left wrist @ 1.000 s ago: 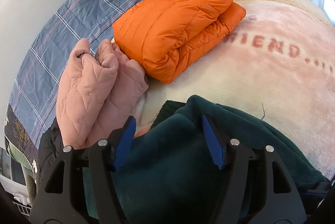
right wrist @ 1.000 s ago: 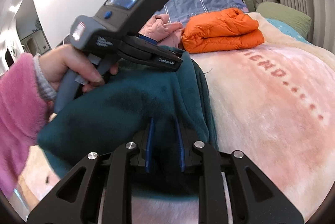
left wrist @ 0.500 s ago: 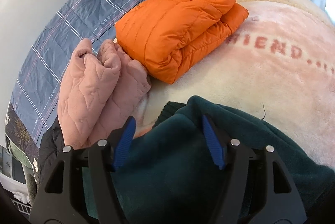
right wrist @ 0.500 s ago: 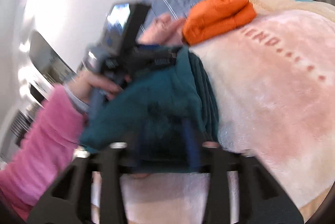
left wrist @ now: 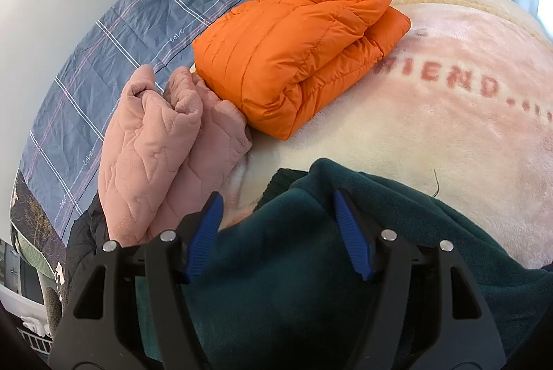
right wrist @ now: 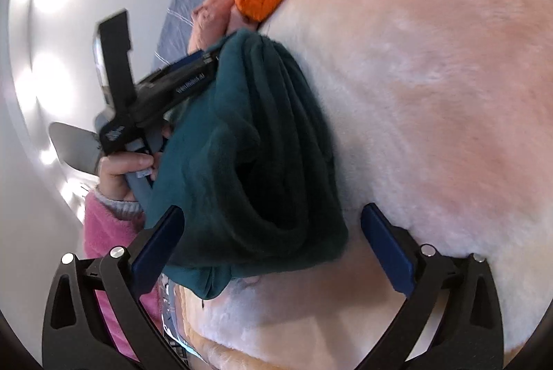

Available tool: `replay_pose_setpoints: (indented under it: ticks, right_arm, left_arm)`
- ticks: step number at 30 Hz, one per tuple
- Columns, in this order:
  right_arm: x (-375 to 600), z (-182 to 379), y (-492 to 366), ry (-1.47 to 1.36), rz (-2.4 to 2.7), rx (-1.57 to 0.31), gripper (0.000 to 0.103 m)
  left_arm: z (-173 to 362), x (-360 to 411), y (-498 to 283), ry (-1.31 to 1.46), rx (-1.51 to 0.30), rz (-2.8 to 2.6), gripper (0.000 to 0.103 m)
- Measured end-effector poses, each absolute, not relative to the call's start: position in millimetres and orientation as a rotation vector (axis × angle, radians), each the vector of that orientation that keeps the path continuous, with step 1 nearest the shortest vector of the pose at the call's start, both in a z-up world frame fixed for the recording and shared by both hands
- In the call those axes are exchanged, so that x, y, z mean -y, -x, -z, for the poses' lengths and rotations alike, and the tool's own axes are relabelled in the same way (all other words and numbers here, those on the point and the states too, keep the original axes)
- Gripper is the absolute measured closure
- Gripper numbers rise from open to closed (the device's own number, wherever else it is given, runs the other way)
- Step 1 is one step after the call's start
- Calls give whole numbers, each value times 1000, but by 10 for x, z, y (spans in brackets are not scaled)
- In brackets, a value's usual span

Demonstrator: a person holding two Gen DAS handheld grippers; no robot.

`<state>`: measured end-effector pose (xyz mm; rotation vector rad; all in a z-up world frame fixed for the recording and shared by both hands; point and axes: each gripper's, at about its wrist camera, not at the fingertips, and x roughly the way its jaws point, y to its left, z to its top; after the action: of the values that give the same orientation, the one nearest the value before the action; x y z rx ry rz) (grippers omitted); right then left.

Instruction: Fold large clothes

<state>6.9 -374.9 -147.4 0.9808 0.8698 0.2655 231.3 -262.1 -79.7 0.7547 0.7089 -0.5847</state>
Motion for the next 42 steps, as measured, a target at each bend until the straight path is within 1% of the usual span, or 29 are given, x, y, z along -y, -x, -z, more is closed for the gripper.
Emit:
replay_pose_setpoints:
  ticks: [3,4,5,8,11,13,14,16,18,20,24,27,28,31,33,35,37,38,40,42]
  right_arm:
    - [3655,1519,-228,-974,-284,-908,1]
    - [3609,1515,-273,-955,-288,-910,6]
    - [3574,1514,-288,-938,-287,-908,26]
    - [3565,1524,-244,-930,-264,-877,45]
    - [3589,1536,-146,-929,-285,-849,48]
    - [3600,1552,-103,-915,-271,-838,48]
    - [3602,1563,-104,-919,-273,-834,48]
    - [3599,1561,-101,-917,-281,-830,47]
    - [3575,1549,-89,-893,-278,-822,46]
    - [3572,1555,-70,-884,-279,-815,45]
    - [3570,1546,-56,-879,-286,-814,43]
    - [3558,1530,-67,-861,-280,-819,42]
    - [3555,1530,-70,-861,-284,-821,41]
    - [3542,1541,-183,-862,-286,-824,39]
    - [3516,1510,-184,-840,-284,-821,42]
    - [3479,1426,-172,-799,-277,-804,53]
    - [3463,1296,-136,-762,-272,-776,60]
    - [3477,1220,-114,-757,-273,-759,63]
    - [3533,1098,-59,-768,-282,-722,66]
    - [3630,901,54,-762,-286,-660,67]
  left_arm:
    - [795,2612,-2324,-746,-712,589,36]
    - [796,2611,-2326,-744,-712,590,36]
    - [792,2609,-2330,-741,-713,591,36]
    - [743,2566,-2334,-714,-699,589,33]
    - [422,2280,-2312,-551,-656,647,29]
    - [144,1931,-2341,-376,-619,645,15]
    - [14,1673,-2381,-270,-614,631,13]
    - [-75,1220,-2489,-110,-663,635,10]
    - [-8,832,-2576,-23,-729,623,8]
    - [194,515,-2614,23,-799,620,6]
    - [759,170,-2647,176,-970,682,2]
    - [1057,19,-2729,413,-1015,764,2]
    - [1114,17,-2756,451,-1023,776,2]
    - [1211,61,-2782,476,-1008,792,2]
    - [1181,91,-2760,462,-986,787,2]
    - [1097,117,-2675,437,-936,795,13]
    - [981,126,-2599,414,-900,802,23]
    - [881,146,-2538,396,-871,807,25]
    - [697,187,-2440,371,-827,813,31]
    - [392,294,-2290,352,-763,841,33]
